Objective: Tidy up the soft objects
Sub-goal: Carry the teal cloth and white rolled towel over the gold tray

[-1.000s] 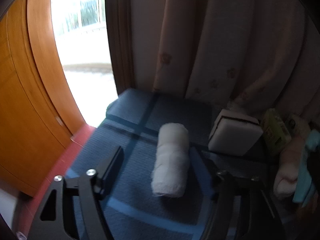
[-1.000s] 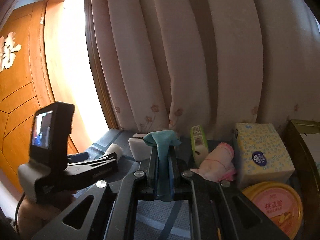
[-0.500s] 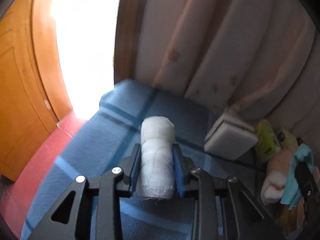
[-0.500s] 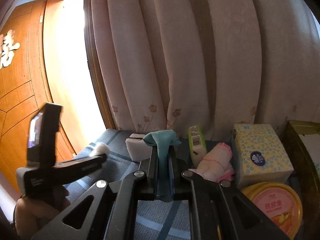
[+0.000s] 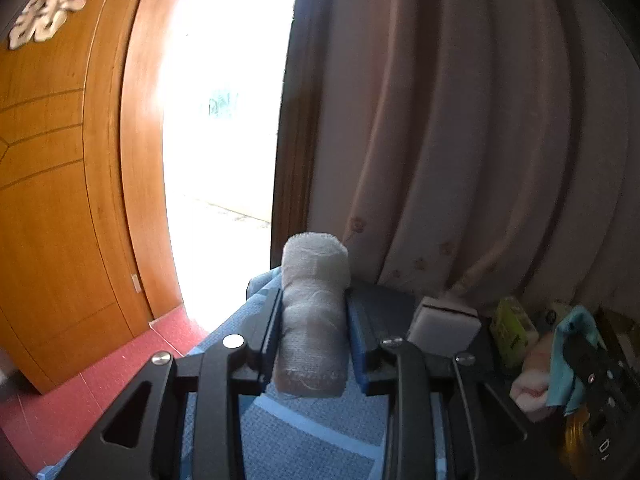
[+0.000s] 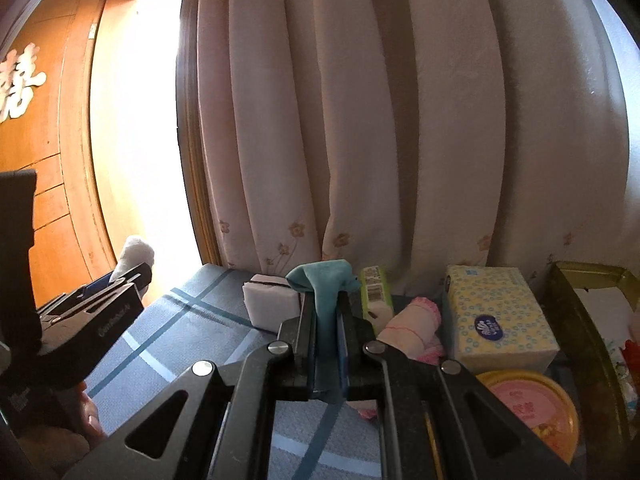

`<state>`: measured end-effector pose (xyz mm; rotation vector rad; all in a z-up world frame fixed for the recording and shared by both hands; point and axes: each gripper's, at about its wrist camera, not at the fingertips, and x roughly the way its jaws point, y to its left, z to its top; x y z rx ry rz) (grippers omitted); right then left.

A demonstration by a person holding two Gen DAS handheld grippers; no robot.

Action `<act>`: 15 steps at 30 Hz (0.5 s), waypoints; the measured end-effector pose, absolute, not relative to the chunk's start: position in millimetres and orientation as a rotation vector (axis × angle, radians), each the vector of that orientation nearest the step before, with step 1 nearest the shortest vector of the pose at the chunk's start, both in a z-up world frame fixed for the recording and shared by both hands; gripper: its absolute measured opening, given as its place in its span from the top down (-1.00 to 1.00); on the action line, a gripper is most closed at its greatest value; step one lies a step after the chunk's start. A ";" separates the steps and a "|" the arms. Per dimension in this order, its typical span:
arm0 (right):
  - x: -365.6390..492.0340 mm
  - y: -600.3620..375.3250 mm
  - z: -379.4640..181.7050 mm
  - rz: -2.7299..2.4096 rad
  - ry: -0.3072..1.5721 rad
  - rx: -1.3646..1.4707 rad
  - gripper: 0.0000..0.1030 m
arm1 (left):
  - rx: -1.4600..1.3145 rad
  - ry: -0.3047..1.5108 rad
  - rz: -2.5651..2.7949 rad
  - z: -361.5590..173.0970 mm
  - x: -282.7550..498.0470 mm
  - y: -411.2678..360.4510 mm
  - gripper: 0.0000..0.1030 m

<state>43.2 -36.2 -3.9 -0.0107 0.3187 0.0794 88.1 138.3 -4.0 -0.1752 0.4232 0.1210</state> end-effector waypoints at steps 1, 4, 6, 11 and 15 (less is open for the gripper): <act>41.0 -35.0 -4.2 0.078 0.315 -0.021 0.82 | -0.159 0.417 0.123 -4.3 87.1 134.1 0.43; 33.2 -37.3 -2.7 0.077 0.304 -0.042 0.82 | -0.083 0.367 0.140 -0.7 77.5 115.4 0.43; 27.7 -39.2 -3.5 0.073 0.297 -0.056 0.82 | -0.037 0.337 0.139 -2.1 72.5 104.6 0.43; 15.3 -46.8 -4.7 0.058 0.277 -0.081 0.82 | -0.039 0.338 0.111 -0.7 58.8 94.2 0.43; 8.2 -52.7 -5.9 0.044 0.256 -0.100 0.82 | -0.038 0.340 0.104 0.5 54.1 92.3 0.43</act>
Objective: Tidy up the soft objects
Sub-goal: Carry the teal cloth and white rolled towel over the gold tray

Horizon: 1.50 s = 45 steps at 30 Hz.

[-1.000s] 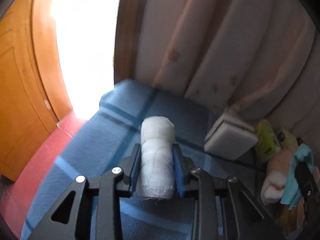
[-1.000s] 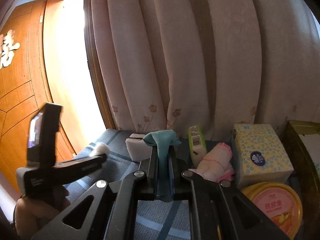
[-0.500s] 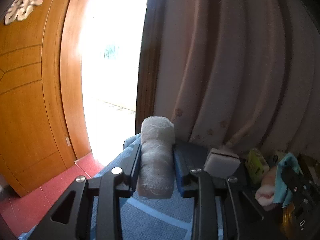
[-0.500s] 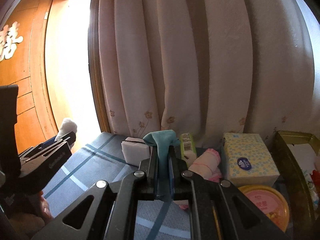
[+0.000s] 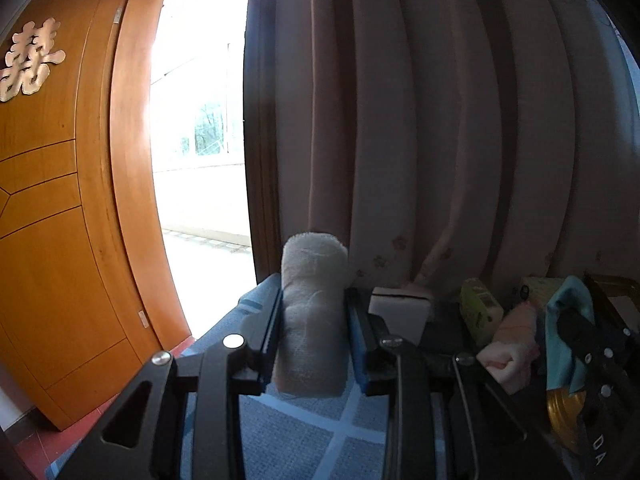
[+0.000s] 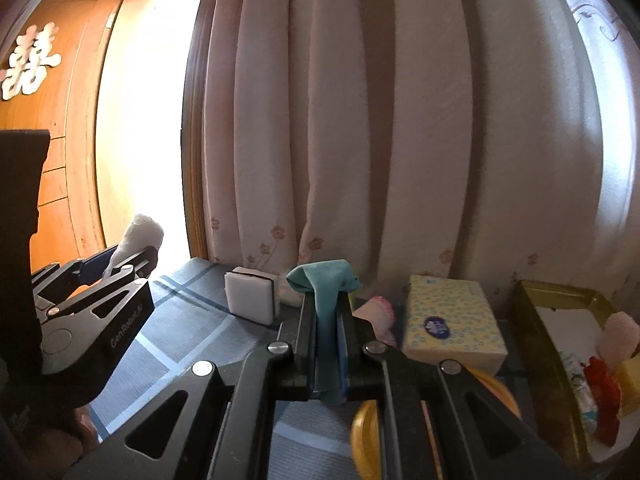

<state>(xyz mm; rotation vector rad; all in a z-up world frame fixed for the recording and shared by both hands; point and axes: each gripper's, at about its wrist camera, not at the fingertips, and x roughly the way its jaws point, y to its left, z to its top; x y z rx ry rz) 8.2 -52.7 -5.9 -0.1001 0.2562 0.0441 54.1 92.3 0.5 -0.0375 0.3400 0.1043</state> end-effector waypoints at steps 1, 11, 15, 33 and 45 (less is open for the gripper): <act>6.2 -55.3 -5.9 0.041 0.255 -0.100 0.82 | -0.039 0.342 0.103 0.9 52.7 92.5 0.43; -6.0 -69.9 -5.5 0.036 0.229 -0.124 0.82 | -0.034 0.345 0.078 2.9 39.7 84.0 0.43; -12.5 -75.2 -4.4 0.033 0.216 -0.130 0.82 | -0.029 0.344 0.063 2.8 30.4 71.5 0.43; -31.7 -110.5 -5.0 -0.001 0.184 -0.127 0.82 | -0.010 0.346 -0.013 5.6 7.5 24.8 0.43; -38.7 -154.5 -3.7 -0.066 0.180 -0.103 0.82 | 0.006 0.348 -0.089 6.6 -4.0 -13.3 0.42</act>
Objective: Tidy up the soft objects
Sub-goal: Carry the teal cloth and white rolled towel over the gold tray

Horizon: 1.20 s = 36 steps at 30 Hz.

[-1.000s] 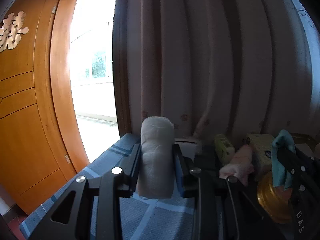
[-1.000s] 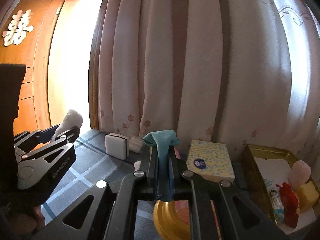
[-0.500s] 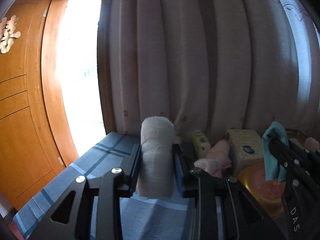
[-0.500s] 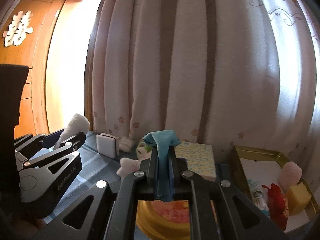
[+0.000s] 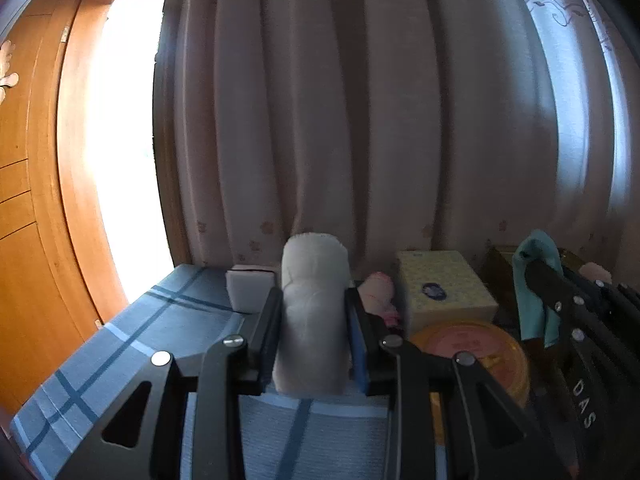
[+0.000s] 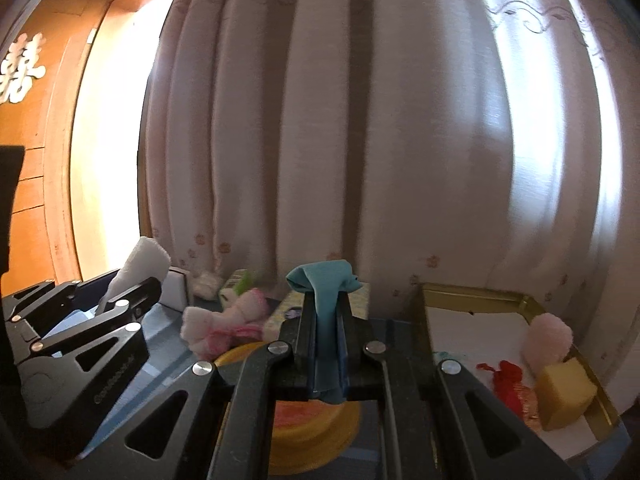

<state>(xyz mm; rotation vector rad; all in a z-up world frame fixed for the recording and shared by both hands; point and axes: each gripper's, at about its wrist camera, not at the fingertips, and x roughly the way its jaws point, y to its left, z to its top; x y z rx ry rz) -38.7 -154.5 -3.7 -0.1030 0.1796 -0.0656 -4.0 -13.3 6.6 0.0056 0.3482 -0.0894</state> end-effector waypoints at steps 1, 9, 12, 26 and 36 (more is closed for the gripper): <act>-38.6 -159.9 -3.2 -0.074 0.178 -0.101 0.82 | 0.002 0.350 -0.095 6.6 -4.6 -15.4 0.43; -47.0 -187.6 -1.9 -0.120 0.168 -0.091 0.82 | 0.020 0.334 -0.135 6.8 -13.6 -38.7 0.42; -48.8 -197.8 -1.9 -0.141 0.167 -0.086 0.82 | 0.015 0.335 -0.152 6.8 -14.5 -48.5 0.43; -68.0 -263.9 -1.3 -0.265 0.149 -0.061 0.82 | 0.039 0.316 -0.235 8.4 -19.9 -101.3 0.42; -74.5 -299.8 1.1 -0.337 0.151 -0.043 0.82 | 0.067 0.311 -0.281 9.8 -16.4 -136.0 0.43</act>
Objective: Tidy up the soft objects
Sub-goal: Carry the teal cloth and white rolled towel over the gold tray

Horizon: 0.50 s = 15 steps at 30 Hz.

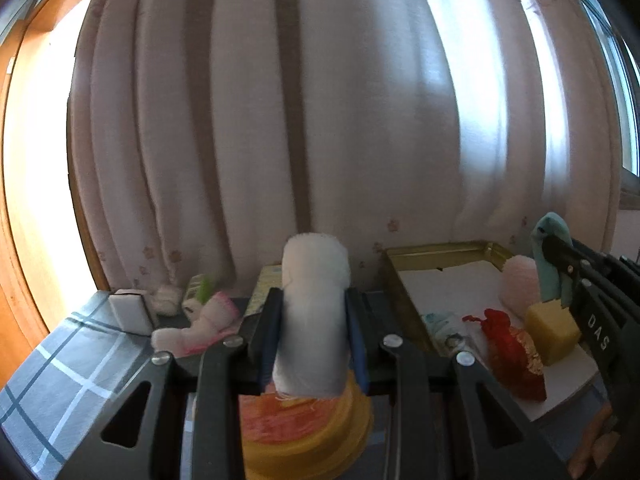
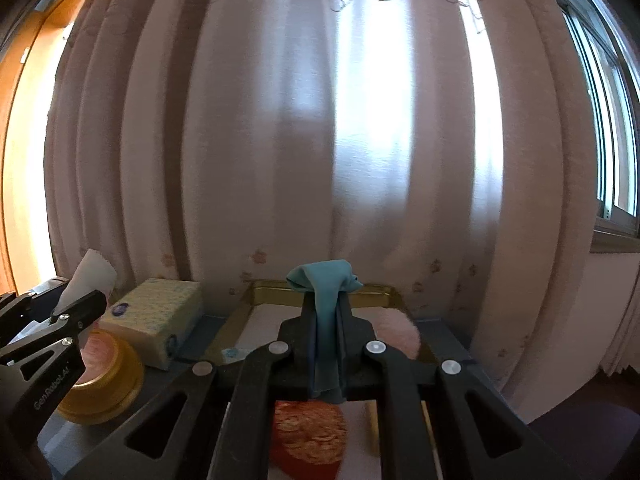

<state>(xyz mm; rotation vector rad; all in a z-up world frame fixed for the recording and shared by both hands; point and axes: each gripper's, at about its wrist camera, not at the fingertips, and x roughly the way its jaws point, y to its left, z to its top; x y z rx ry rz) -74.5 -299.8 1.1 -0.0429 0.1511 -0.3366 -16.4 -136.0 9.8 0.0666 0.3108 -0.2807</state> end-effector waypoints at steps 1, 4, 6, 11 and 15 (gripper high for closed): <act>-74.8 -303.6 1.0 -0.344 0.154 -0.039 0.82 | 0.070 0.314 -0.288 9.9 -16.1 -140.2 0.43; -76.6 -316.3 1.1 -0.367 0.161 -0.027 0.82 | 0.080 0.317 -0.311 10.1 -16.0 -153.1 0.42; -76.3 -323.0 0.9 -0.377 0.166 -0.021 0.82 | 0.089 0.317 -0.325 9.8 -16.6 -161.0 0.42; -71.6 -339.1 -0.5 -0.403 0.199 0.004 0.82 | 0.093 0.333 -0.361 10.5 -13.9 -179.7 0.42; -69.0 -344.7 -0.7 -0.412 0.209 0.006 0.82 | 0.099 0.348 -0.386 10.9 -10.8 -193.7 0.42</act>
